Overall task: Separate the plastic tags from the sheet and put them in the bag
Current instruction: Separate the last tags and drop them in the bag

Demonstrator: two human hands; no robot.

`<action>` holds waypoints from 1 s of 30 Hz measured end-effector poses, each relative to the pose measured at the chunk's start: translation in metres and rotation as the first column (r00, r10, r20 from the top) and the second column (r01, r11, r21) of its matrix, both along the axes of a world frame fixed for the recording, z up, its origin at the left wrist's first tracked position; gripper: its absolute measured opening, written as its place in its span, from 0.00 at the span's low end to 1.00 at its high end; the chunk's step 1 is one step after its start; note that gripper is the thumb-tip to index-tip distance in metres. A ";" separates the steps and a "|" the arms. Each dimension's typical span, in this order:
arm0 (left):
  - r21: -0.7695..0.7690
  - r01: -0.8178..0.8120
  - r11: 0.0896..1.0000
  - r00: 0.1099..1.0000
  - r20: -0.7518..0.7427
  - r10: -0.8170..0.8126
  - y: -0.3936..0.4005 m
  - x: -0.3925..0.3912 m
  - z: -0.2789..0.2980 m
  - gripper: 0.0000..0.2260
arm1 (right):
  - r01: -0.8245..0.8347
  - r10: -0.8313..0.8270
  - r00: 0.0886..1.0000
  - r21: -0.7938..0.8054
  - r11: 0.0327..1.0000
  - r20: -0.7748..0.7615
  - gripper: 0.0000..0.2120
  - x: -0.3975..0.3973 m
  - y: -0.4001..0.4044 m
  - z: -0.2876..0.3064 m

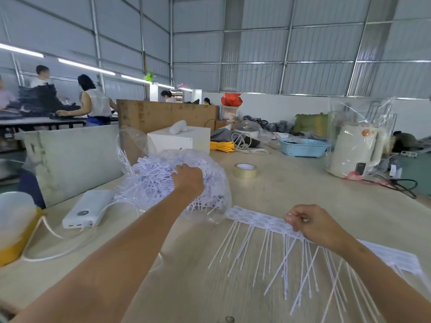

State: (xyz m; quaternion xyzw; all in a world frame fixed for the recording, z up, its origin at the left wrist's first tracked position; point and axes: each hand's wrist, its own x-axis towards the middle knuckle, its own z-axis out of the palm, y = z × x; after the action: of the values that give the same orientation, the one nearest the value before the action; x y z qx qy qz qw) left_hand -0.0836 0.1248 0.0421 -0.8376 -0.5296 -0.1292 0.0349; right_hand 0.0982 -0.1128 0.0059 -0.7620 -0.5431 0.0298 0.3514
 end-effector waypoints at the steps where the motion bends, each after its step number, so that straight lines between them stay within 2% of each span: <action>1: -0.003 0.010 1.000 0.997 -0.073 -0.010 -0.007 0.000 0.004 0.16 | -0.003 0.003 1.000 -0.009 1.000 -0.003 0.13 0.000 0.001 -0.001; 4: -0.026 0.025 0.999 0.969 -0.244 -0.031 -0.037 0.001 0.019 0.17 | -0.017 0.017 1.000 -0.034 0.999 -0.011 0.13 -0.001 0.002 -0.003; 7: 0.032 0.173 0.984 0.948 -0.275 -0.158 -0.078 0.002 0.038 0.11 | -0.034 0.032 0.999 -0.060 0.998 -0.040 0.10 -0.005 0.000 -0.002; 8: 0.012 0.237 0.971 0.945 -0.235 -0.228 -0.092 0.003 0.043 0.09 | -0.049 0.044 0.996 -0.064 0.997 -0.075 0.10 -0.007 -0.002 -0.001; 10: -0.165 0.397 0.903 0.909 -0.065 -0.412 -0.119 0.008 0.047 0.12 | -0.068 0.057 0.991 -0.095 0.993 -0.117 0.09 -0.007 -0.007 0.000; 12: -0.390 0.571 0.722 0.817 0.184 -0.547 -0.140 0.020 0.039 0.14 | -0.087 0.072 0.990 -0.124 0.988 -0.124 0.07 -0.007 -0.014 0.002; 13: -0.432 0.634 0.641 0.771 0.288 -0.568 -0.147 0.029 0.031 0.13 | -0.081 0.065 0.989 -0.122 0.989 -0.133 0.06 -0.007 -0.016 0.003; 14: -0.416 0.668 0.618 0.744 0.340 -0.575 -0.151 0.039 0.022 0.11 | -0.064 0.048 0.988 -0.112 0.992 -0.144 0.03 -0.007 -0.018 0.003; 15: -0.372 0.678 0.634 0.735 0.359 -0.575 -0.153 0.050 0.013 0.11 | -0.046 0.030 0.987 -0.095 0.994 -0.160 0.06 -0.007 -0.020 0.003; 17: -0.304 0.672 0.676 0.737 0.372 -0.565 -0.152 0.067 -0.008 0.14 | -0.024 0.009 0.969 -0.060 0.998 -0.245 0.20 -0.007 -0.021 0.003; 19: -0.317 0.692 0.648 0.715 0.423 -0.557 -0.151 0.080 -0.027 0.18 | -0.031 0.019 0.950 -0.036 0.999 -0.313 0.27 -0.007 -0.024 0.004; 22: -0.321 0.761 0.563 0.600 0.678 -0.425 -0.151 0.087 -0.044 0.21 | -0.043 0.028 0.964 -0.051 0.998 -0.264 0.31 -0.005 -0.026 0.007; 24: -0.283 0.770 0.572 0.524 0.792 -0.314 -0.149 0.088 -0.048 0.20 | -0.001 -0.010 0.978 -0.053 0.999 -0.210 0.30 -0.002 -0.028 0.007; 28: -0.268 0.787 0.556 0.378 0.921 -0.091 -0.150 0.089 -0.050 0.15 | 0.051 -0.055 0.995 -0.057 0.997 -0.081 0.09 0.000 -0.028 0.008; 30: -0.255 0.785 0.565 0.310 0.951 -0.003 -0.151 0.089 -0.050 0.15 | 0.071 -0.069 0.997 -0.123 0.990 0.018 0.13 -0.002 -0.027 0.011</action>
State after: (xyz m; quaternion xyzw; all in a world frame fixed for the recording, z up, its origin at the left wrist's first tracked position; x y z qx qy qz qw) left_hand 0.0051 -0.0257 -0.0075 -0.6917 -0.2159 -0.3373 -0.6010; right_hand 0.0966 -0.1396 0.0165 -0.8009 -0.5156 0.0459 0.3009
